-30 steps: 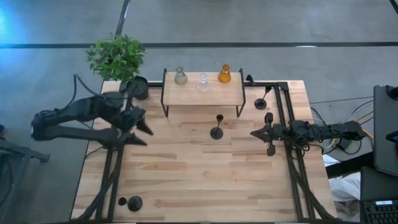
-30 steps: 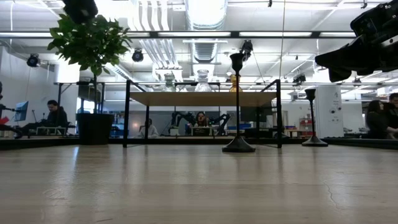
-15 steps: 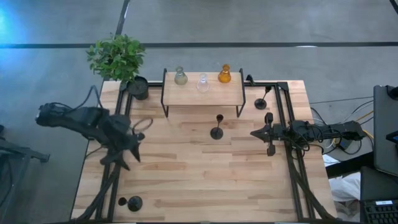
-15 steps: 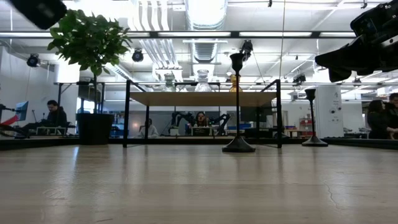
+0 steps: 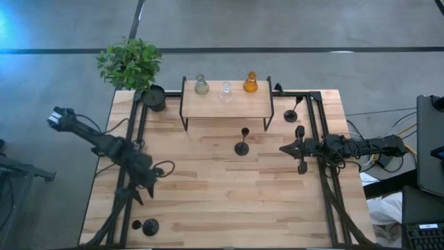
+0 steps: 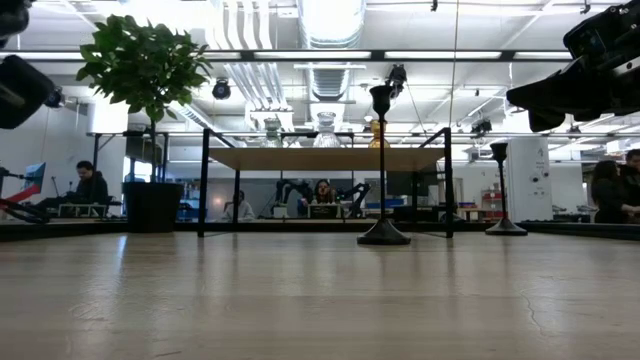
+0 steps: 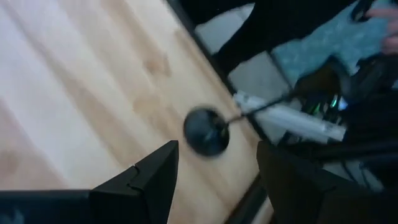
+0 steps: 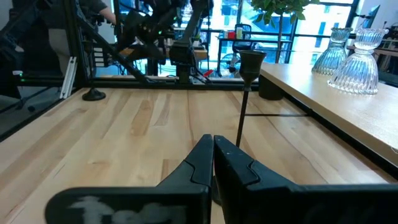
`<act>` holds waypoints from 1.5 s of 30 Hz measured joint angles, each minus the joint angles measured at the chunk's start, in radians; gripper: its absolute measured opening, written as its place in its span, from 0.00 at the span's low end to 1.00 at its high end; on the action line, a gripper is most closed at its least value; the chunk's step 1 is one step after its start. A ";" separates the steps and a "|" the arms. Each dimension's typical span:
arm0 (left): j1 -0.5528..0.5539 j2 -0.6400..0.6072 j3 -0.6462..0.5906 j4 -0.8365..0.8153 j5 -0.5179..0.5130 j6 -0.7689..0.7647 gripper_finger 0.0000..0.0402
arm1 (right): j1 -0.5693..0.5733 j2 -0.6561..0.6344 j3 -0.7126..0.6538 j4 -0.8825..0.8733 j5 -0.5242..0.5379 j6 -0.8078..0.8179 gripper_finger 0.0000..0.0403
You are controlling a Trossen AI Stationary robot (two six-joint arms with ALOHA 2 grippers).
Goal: Pick & Place candle stick holders
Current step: Put the bottom black candle holder on the shelf aligned with the green candle holder
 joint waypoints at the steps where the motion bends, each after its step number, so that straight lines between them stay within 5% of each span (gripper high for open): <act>1: -0.012 -0.001 -0.020 0.062 0.002 -0.022 0.55 | 0.000 0.000 0.000 0.000 0.000 0.000 0.02; 15: -0.242 -0.001 -0.146 0.213 -0.015 -0.124 0.55 | 0.000 0.001 0.000 0.000 0.000 0.000 0.02; 24: -0.386 0.009 -0.234 0.503 -0.177 -0.274 0.55 | 0.000 0.001 0.000 0.000 0.000 0.000 0.02; 29: -0.465 0.036 -0.238 0.523 -0.277 -0.276 0.55 | 0.000 0.001 0.000 0.000 0.000 0.000 0.02; 45: -0.523 0.243 -0.238 0.788 -0.343 -0.220 0.55 | 0.000 0.000 0.000 0.000 0.000 0.000 0.02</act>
